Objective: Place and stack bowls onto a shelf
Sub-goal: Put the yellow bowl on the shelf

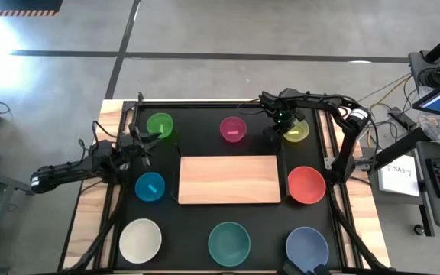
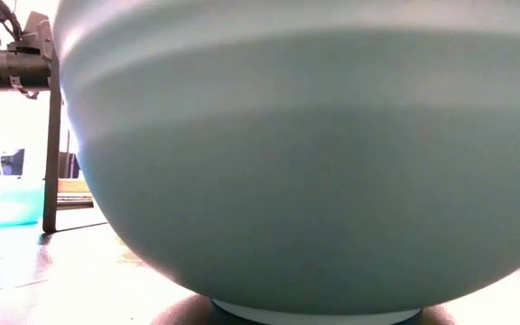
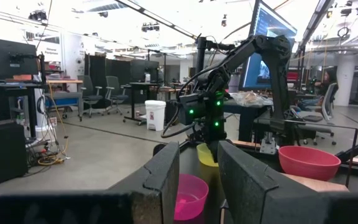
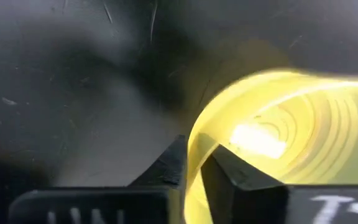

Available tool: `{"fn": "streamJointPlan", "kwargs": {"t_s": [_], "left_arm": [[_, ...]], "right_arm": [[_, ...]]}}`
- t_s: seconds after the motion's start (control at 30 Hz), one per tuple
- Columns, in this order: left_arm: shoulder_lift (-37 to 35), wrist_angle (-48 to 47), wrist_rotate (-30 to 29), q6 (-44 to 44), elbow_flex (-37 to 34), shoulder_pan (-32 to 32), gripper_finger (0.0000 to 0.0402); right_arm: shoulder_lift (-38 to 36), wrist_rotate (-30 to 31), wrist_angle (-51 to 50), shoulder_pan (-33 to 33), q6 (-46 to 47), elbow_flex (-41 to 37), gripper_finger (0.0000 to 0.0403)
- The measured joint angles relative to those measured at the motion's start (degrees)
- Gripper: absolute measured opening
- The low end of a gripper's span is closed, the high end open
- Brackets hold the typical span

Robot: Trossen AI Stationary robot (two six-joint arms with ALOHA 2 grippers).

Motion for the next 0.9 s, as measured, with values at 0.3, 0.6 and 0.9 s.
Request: {"fn": "streamJointPlan", "kwargs": {"t_s": [0.3,0.6,0.9], "left_arm": [[0.02,0.00,0.01,0.01,0.00,-0.01,0.0095],[0.00,-0.02,0.00,0.00,0.02,-0.02,0.0095],[0.00,0.00,0.00,0.01,0.00,-0.02,0.0095]], "right_arm": [[-0.48,0.02,-0.27,0.00,-0.35,0.08,0.0008],[-6.21,0.01,-0.68,0.04,0.44,2.31,0.0008],[-13.29,0.10,-0.66,4.80,2.69,8.27,0.0008]]}}
